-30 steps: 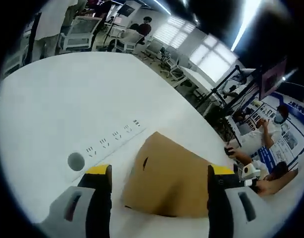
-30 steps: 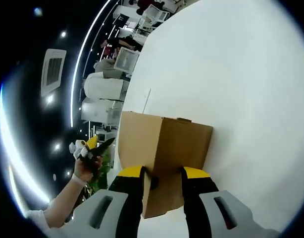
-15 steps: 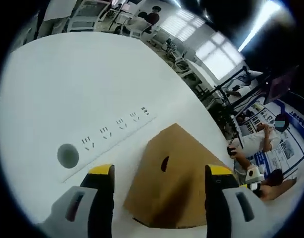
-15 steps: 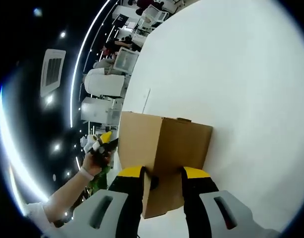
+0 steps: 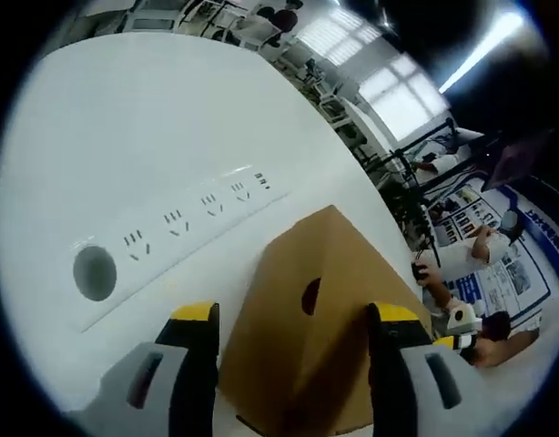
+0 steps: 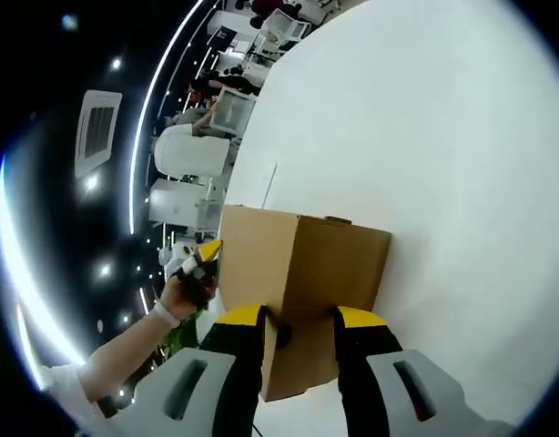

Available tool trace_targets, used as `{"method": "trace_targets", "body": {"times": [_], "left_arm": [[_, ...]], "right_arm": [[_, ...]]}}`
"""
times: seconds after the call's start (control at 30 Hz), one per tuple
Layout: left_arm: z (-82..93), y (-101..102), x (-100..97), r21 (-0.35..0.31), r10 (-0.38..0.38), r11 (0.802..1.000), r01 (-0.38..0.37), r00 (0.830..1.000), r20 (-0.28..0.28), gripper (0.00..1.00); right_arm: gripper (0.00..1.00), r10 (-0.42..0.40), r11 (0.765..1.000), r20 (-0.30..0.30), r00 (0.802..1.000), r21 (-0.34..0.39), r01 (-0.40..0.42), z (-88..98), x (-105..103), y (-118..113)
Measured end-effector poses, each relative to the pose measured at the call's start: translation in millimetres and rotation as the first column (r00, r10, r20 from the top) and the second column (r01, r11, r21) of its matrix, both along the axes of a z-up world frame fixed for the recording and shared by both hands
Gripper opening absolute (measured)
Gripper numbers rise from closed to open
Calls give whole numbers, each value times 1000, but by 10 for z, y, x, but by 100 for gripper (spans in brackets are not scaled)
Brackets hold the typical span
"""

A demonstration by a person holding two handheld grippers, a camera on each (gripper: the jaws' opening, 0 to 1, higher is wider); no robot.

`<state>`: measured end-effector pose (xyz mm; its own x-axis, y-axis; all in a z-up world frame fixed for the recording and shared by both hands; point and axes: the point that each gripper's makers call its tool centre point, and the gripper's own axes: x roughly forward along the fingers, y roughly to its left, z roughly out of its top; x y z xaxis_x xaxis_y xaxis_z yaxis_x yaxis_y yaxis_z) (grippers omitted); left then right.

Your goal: Operate the shoe box by opening the lid, removing the specified soft item, and placing it in the target area until the item is outside and the box remains undamaged.

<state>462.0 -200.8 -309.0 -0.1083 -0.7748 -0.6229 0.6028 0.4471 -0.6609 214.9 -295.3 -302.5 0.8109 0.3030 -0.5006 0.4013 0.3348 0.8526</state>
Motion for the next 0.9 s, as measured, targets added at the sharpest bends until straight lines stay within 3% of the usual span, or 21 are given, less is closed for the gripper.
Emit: {"method": "trace_targets", "body": {"times": [0.23,0.37,0.9], "left_arm": [[-2,-27,-12,-9,13,1000,-14,1000,-26,66],[74,-78,-66,-49,-15,999,12,998,-56,52],[71,-76,-83,-52,-3,999,-1,998,-68,51]], "right_arm": [[29,-5,1000,3,1000,-5,5,6,4,6],[29,-9,1000,4,1000,-7,9,3,6,9],[29,-25,1000,11,1000,-18,25,-3,8,10]]}}
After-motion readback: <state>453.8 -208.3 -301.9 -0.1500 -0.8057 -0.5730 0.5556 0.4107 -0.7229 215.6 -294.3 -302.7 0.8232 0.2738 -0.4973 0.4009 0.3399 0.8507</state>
